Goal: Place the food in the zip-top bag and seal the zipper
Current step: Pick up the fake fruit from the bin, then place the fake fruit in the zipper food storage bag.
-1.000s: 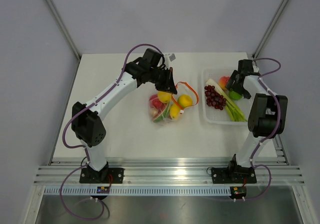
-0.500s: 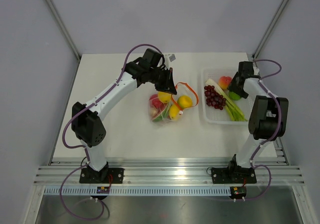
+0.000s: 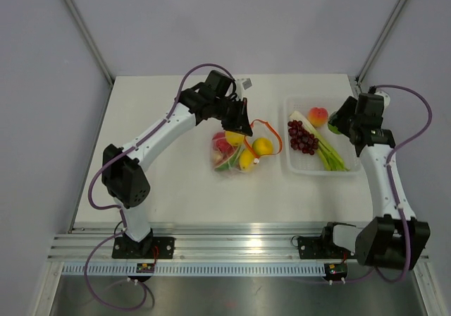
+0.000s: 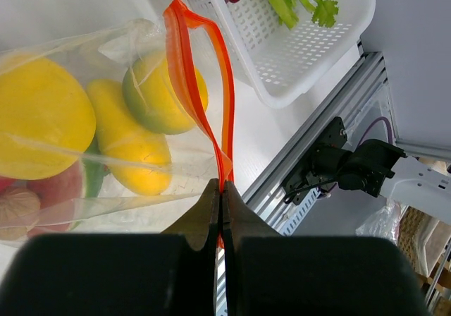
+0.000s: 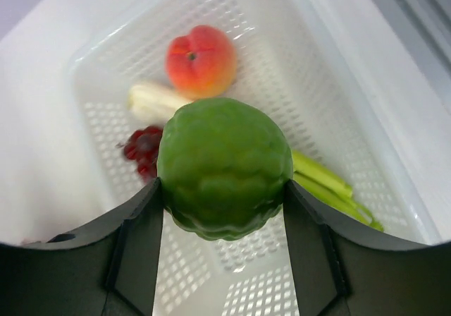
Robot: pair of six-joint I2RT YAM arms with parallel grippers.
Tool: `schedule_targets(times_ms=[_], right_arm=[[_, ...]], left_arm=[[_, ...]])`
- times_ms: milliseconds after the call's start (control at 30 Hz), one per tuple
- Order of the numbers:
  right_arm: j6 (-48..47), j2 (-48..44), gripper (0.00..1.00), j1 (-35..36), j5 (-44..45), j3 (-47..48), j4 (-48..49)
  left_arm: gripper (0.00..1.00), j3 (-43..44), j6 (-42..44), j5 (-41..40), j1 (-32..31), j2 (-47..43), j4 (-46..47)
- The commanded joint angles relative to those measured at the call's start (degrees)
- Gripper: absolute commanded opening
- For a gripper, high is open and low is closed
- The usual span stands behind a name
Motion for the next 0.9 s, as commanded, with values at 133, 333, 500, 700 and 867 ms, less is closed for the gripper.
schedule_targets(times_ms=[133, 333, 500, 700, 867], right_arm=[[1.99, -13.09, 0.37, 4.13, -18.06, -1.35, -3.13], [7.00, -11.17, 0.38, 20.82, -16.05, -1.69, -0.32], [10.08, -4.50, 0.40, 29.62, -13.86, -2.14, 5.04], [11.41, 2.36, 0.45, 33.58, -17.72, 0.06, 8.91], [12.02, 4.22, 0.68, 34.82, -19.83, 0.76, 9.97]], left_arm=[[0.00, 1.21, -0.76, 1.40, -1.11, -3.02, 3.89], [0.00, 1.29, -1.46, 1.22, -1.28, -3.28, 4.42], [0.00, 0.77, -1.90, 2.44, -1.55, -4.42, 4.94], [0.00, -0.73, -2.69, 4.64, -1.55, -6.09, 7.05], [0.00, -1.08, -3.83, 5.97, -1.55, -7.41, 8.55]])
